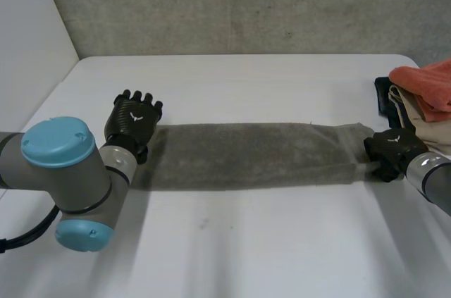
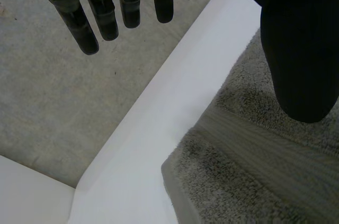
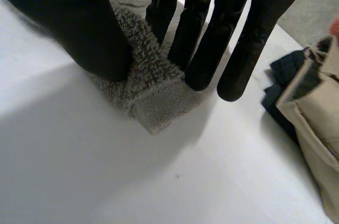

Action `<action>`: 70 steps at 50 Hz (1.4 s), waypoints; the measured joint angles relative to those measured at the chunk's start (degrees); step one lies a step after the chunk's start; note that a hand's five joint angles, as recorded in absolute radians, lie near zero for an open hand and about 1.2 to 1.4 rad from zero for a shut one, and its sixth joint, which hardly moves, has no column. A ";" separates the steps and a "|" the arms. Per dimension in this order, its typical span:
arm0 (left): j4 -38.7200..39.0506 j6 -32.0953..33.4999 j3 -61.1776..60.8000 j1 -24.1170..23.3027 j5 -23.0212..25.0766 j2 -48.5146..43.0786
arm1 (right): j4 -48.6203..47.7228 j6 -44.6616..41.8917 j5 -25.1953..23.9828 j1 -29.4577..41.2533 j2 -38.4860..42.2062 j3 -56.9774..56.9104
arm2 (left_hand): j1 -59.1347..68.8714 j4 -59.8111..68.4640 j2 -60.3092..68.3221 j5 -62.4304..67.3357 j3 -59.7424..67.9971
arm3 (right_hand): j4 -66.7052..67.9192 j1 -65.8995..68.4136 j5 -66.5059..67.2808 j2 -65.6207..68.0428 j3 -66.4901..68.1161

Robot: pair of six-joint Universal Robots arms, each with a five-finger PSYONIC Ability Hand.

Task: Fold the laundry.

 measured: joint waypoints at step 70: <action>-1.69 -10.00 1.40 -17.62 1.82 2.61 | -9.03 12.00 9.43 25.79 -8.94 9.40 | 0.00 0.00 0.00 0.00 0.00 | -51.87 -43.17 -50.08 -52.37 -52.87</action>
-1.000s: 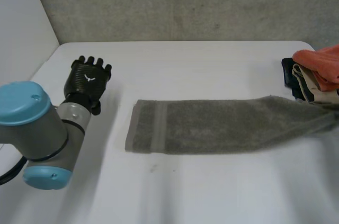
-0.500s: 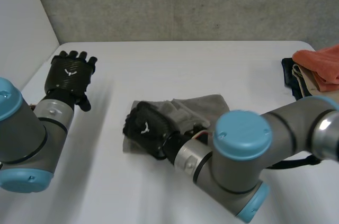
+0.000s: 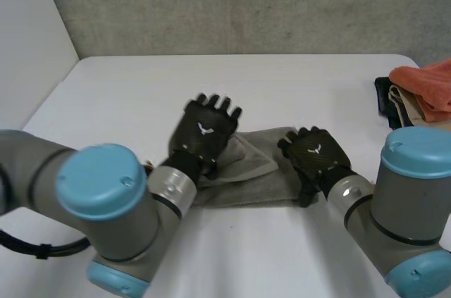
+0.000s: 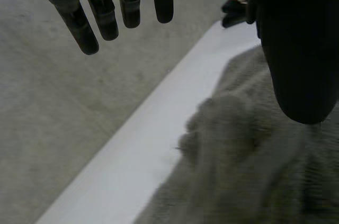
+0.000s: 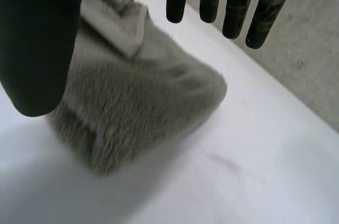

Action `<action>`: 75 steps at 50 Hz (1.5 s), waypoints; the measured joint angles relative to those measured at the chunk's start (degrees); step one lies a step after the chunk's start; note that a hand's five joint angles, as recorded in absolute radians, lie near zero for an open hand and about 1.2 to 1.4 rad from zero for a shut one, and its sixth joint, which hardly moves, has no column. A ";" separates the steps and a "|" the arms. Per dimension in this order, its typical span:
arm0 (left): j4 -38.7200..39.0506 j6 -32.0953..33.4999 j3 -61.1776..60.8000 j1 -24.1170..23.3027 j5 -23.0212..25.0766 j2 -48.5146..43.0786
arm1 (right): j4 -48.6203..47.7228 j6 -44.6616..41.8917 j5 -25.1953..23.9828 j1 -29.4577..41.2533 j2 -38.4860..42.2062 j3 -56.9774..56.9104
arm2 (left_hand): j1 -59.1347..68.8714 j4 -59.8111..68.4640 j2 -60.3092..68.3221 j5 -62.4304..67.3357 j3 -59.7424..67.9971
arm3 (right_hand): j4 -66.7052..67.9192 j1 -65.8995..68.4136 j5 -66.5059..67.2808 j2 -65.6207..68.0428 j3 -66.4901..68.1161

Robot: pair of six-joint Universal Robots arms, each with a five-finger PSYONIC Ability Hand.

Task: Fold the laundry.

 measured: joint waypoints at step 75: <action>-2.26 -1.51 -3.80 12.51 -6.07 6.77 | -1.54 0.25 1.48 1.02 0.76 -4.34 | 0.00 0.00 0.00 -0.01 0.00 | 8.24 7.19 8.15 6.74 9.49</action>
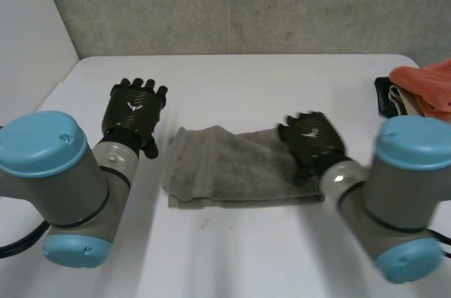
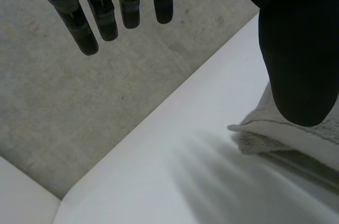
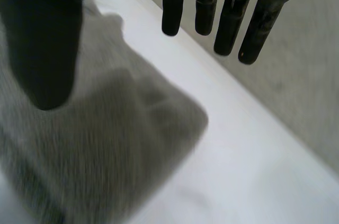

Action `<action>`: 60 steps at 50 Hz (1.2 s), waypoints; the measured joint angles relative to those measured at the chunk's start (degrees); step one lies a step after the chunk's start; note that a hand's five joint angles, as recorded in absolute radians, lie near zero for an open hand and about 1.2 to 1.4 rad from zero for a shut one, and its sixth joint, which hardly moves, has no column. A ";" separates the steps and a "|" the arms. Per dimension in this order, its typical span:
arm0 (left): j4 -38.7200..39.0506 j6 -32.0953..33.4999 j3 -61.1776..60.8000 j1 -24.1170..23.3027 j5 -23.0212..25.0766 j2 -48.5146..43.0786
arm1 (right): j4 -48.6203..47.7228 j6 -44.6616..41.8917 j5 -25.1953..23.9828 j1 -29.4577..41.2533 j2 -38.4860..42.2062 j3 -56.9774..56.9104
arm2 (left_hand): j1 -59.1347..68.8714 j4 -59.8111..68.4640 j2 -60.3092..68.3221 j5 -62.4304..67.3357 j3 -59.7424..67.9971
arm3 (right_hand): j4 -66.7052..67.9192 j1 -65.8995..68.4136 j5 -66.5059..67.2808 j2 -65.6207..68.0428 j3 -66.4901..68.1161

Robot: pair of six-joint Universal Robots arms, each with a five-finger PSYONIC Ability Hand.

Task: Fold the laundry.

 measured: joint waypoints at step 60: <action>-0.11 -2.53 -1.99 2.92 0.99 6.04 | 3.01 -22.50 -11.99 19.35 9.22 -15.48 | 0.00 0.00 0.00 0.00 0.00 | 24.51 16.05 23.59 23.68 24.01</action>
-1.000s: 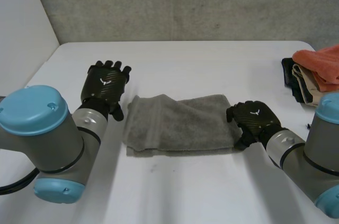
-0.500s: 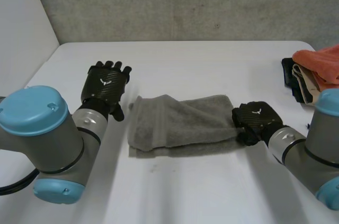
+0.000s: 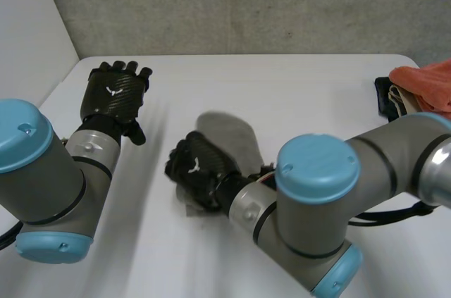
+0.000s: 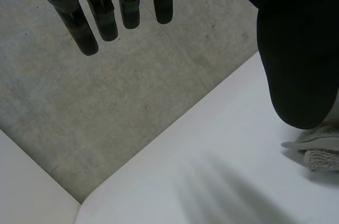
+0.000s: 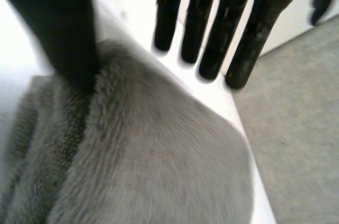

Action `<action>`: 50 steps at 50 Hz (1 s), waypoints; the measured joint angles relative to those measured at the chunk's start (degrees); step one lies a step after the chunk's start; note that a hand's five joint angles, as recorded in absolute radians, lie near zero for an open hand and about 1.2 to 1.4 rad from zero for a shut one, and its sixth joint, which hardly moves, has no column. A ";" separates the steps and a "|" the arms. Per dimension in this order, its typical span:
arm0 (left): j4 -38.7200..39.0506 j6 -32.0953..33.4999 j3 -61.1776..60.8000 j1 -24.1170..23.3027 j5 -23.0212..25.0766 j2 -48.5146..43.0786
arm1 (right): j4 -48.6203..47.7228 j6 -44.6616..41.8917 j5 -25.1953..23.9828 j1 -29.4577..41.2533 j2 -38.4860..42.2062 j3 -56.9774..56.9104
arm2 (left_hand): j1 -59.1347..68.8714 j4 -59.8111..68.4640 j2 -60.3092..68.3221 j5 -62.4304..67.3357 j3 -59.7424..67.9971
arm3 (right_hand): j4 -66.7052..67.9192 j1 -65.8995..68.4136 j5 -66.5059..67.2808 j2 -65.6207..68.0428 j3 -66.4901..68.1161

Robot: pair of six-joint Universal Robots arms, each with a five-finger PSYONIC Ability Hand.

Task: Fold the laundry.

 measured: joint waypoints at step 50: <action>-15.86 -0.13 13.68 -10.49 -3.01 -19.21 | 19.75 27.37 11.39 -13.05 10.07 -14.62 | 0.00 0.00 0.00 -0.16 0.00 | -32.85 -24.00 -31.85 -30.43 -33.80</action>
